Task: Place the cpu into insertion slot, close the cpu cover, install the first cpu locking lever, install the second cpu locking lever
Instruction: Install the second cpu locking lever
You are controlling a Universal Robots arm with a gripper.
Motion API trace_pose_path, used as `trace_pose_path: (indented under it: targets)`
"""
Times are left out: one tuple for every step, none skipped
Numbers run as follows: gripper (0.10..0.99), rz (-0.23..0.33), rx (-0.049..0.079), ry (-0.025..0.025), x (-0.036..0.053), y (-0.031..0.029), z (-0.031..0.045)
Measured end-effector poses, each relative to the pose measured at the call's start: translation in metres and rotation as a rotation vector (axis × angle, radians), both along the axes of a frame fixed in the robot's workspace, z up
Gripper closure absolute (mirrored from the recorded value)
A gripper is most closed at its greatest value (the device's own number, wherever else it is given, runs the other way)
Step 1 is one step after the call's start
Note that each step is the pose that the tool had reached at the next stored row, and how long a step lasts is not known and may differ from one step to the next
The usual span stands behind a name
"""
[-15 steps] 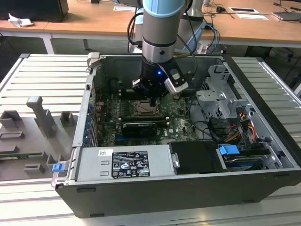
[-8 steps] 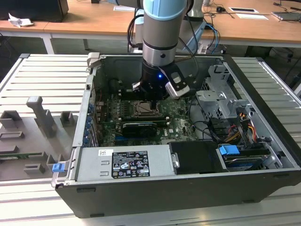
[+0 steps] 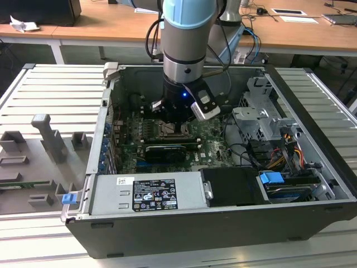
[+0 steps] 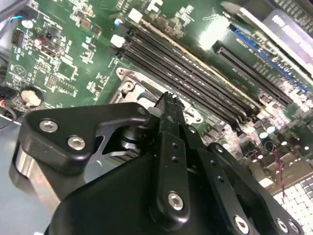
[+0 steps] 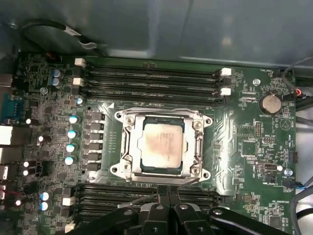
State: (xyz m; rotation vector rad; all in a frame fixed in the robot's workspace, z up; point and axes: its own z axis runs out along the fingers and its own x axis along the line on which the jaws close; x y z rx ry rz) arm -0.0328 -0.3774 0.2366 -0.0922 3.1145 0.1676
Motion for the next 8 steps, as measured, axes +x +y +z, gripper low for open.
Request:
trace_pose_path:
  targets:
    - [0.980,0.000,0.003,0.0001,-0.0023,-0.0015,-0.0001]
    - [0.980,0.000,0.006,0.0000,-0.0056,-0.0021,-0.0003]
    - [0.980,0.000,0.008,0.0000,-0.0091,-0.0024,-0.0005]
    - [0.980,0.000,0.011,0.0001,-0.0135,-0.0025,-0.0008]
    - [0.980,0.000,0.013,0.0000,-0.0168,-0.0025,-0.0016]
    - [0.980,0.000,0.015,-0.0001,-0.0199,-0.0024,-0.0034]
    - [0.980,0.001,0.015,0.0000,-0.0219,-0.0025,-0.0052]
    - [0.980,0.001,0.015,0.0000,-0.0233,-0.0025,-0.0073]
